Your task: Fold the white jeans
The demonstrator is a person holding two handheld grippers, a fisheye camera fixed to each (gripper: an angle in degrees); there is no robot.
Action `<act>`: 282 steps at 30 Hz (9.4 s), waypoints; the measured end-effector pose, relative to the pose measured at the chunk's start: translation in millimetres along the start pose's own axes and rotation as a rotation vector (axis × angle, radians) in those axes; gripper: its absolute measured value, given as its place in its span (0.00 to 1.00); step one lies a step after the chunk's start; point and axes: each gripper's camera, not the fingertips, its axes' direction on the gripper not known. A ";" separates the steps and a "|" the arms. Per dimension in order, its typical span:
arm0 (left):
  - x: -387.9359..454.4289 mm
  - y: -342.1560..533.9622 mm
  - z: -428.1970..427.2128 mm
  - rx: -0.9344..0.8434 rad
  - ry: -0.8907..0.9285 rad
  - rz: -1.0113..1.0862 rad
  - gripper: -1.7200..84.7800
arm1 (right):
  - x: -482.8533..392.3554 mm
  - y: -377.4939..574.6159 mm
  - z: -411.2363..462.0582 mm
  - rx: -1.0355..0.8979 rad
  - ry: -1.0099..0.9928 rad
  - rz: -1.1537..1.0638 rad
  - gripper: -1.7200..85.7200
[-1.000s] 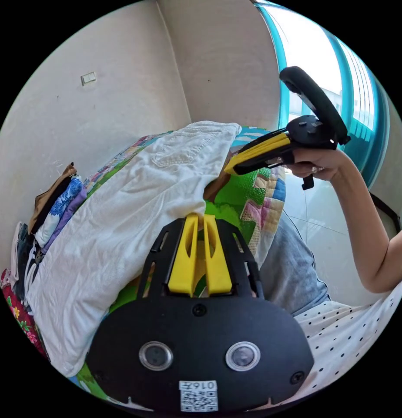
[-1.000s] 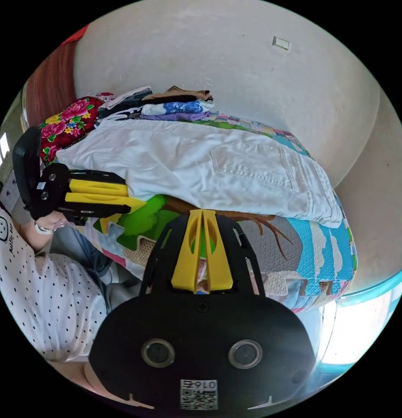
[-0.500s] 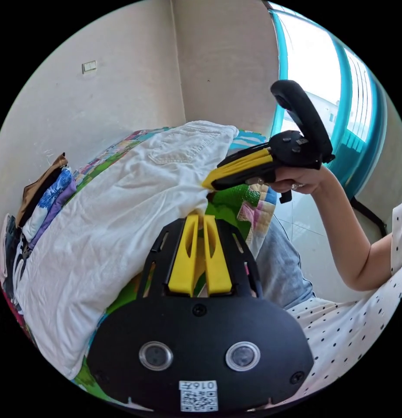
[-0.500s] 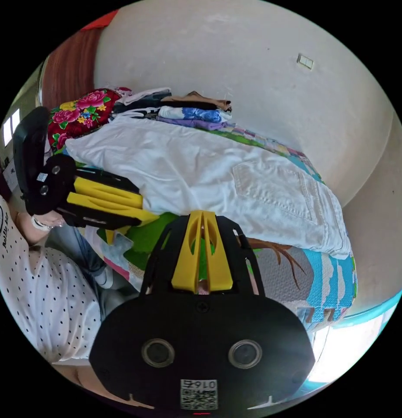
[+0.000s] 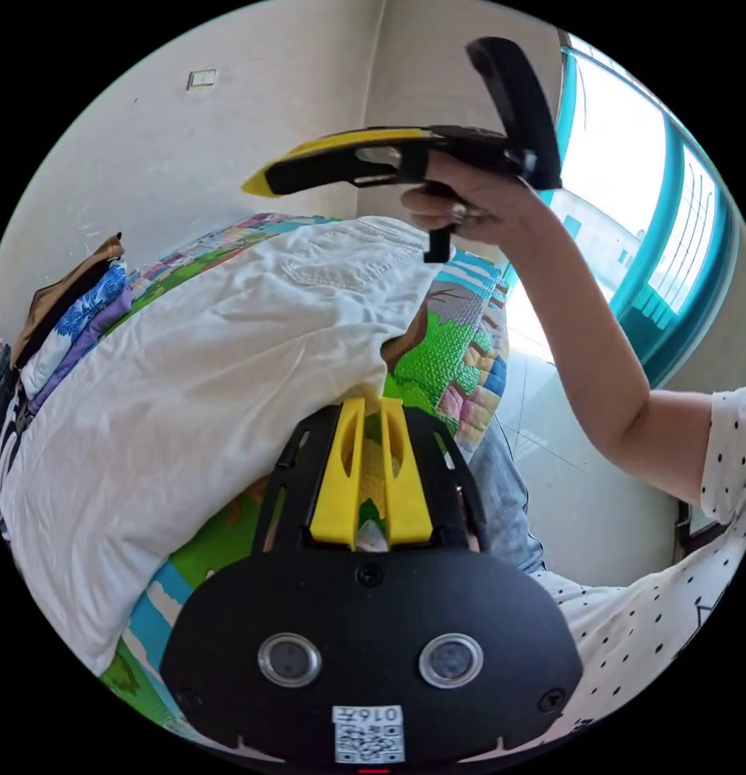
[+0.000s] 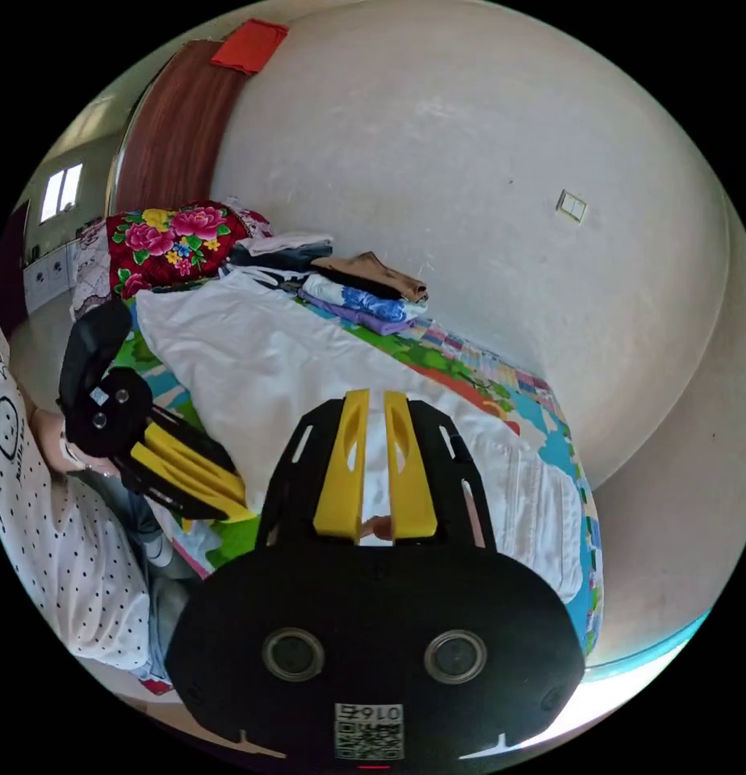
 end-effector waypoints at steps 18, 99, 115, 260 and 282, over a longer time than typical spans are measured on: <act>-8.0 68.7 -25.1 0.116 -0.011 -0.230 0.09 | 96.7 -49.9 404.9 -0.555 -0.411 0.091 0.08; -130.2 -150.4 190.0 -0.023 0.073 0.071 0.01 | 389.3 454.9 120.8 -0.412 -0.273 0.745 0.05; -112.6 -156.8 364.7 -0.026 0.031 0.047 0.01 | 258.4 212.3 25.0 -0.256 -0.168 0.245 0.02; -104.8 284.8 508.9 0.553 -0.652 -0.754 0.03 | -310.8 -418.7 566.8 -0.623 -0.832 0.094 0.21; -116.9 305.5 258.2 0.442 -0.771 -0.557 0.02 | -388.5 -378.0 756.5 -0.778 -0.864 0.162 0.13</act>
